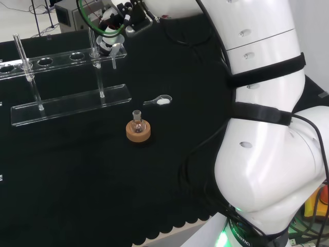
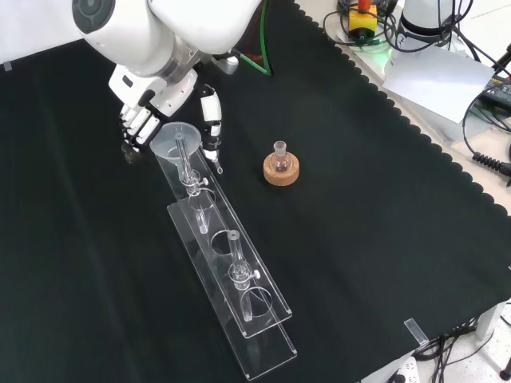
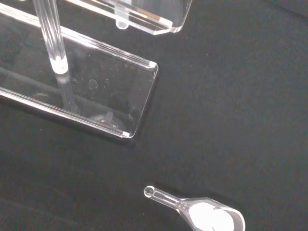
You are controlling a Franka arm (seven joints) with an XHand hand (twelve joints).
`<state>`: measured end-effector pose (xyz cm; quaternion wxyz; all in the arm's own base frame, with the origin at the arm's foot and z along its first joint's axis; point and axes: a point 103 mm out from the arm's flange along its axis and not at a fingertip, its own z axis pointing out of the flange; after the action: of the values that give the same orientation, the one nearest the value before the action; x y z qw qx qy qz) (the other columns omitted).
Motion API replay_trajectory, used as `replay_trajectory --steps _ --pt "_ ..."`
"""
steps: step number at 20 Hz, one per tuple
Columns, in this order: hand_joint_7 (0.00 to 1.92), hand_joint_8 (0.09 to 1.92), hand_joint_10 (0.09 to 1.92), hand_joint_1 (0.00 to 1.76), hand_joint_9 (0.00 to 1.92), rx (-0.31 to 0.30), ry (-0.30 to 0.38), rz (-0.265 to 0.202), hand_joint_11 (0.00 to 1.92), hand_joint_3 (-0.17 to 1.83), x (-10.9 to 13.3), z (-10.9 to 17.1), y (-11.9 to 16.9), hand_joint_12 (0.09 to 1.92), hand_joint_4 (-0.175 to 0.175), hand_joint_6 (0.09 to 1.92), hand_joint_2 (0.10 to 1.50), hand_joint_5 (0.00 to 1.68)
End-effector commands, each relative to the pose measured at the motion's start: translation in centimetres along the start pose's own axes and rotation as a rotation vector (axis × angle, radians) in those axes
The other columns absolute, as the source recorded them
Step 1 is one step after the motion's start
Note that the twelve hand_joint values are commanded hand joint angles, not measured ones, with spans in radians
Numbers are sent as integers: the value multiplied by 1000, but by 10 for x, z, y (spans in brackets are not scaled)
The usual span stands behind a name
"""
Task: Pick up the funnel from the transparent funnel stand.
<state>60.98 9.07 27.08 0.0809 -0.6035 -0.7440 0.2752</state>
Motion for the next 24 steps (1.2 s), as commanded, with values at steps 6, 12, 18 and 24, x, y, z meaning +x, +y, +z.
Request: replay_trajectory --steps 6,12,18,24 --pt "0 594 812 518 215 6 -44 3 258 374 0 1 2 1481 -31 87 683 65" --pt "29 645 752 562 289 17 -78 10 243 395 -3 2 6 1486 -36 87 688 99" --pt "227 651 629 613 492 -22 -127 17 262 470 0 -2 8 1468 -34 87 690 277" --pt "638 557 448 675 832 -169 -205 47 411 533 4 -17 -1 1372 14 360 741 691"
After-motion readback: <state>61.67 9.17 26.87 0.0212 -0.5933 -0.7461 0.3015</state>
